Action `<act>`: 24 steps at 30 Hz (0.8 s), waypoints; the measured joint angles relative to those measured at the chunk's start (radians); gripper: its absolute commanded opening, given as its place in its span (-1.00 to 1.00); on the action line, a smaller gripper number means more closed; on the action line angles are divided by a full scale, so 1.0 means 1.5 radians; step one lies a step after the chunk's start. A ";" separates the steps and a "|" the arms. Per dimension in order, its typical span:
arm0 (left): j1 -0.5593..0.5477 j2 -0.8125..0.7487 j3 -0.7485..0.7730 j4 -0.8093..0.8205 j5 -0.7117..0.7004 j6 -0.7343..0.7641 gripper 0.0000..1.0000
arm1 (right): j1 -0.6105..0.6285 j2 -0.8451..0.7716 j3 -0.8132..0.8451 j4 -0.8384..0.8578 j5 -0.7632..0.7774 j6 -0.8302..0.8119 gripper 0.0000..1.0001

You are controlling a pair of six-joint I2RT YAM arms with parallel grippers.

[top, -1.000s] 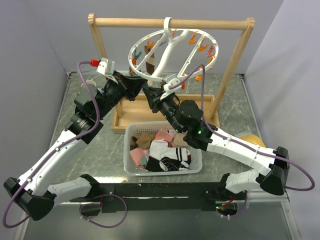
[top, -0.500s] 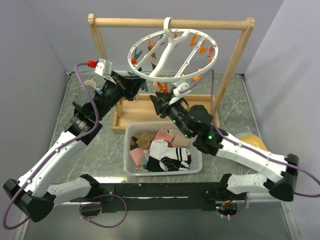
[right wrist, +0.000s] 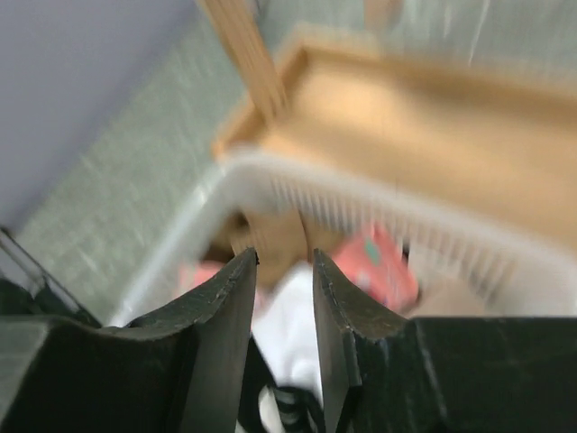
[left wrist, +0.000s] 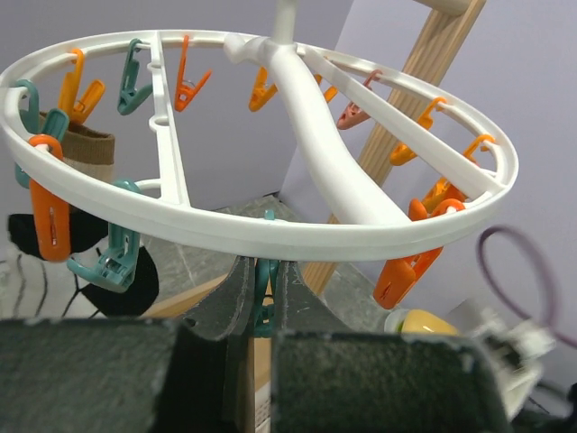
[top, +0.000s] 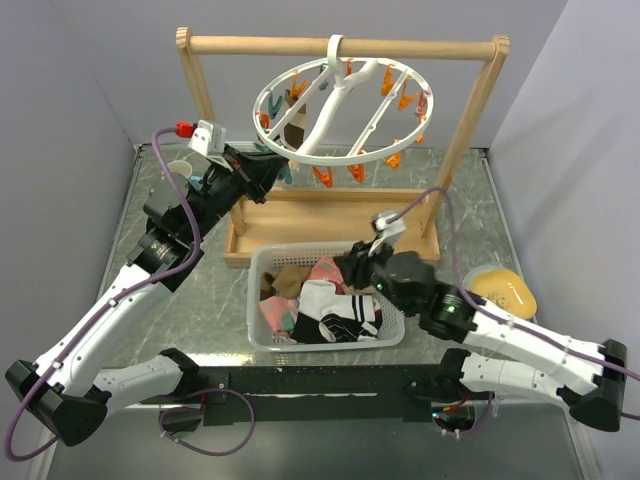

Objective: Clip the socks to the hanger
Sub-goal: Adjust the sock in the bin.

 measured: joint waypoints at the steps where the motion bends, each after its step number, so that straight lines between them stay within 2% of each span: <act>1: 0.000 0.000 -0.001 0.000 0.001 0.004 -0.98 | 0.000 0.013 -0.023 -0.015 -0.002 0.032 -0.13; 7: 0.001 -0.001 -0.006 -0.002 0.003 0.016 -0.98 | 0.000 0.028 -0.146 -0.096 -0.006 0.173 -0.12; 16: 0.004 -0.002 -0.013 0.000 0.018 0.025 -0.98 | 0.000 0.068 -0.171 -0.045 -0.029 0.229 -0.12; 19: 0.007 -0.003 -0.014 0.001 0.023 0.025 -0.98 | 0.000 0.080 -0.171 -0.072 -0.019 0.259 0.05; 24: 0.014 -0.008 -0.024 0.003 0.029 0.027 -0.98 | 0.000 0.080 -0.161 -0.191 0.009 0.333 0.35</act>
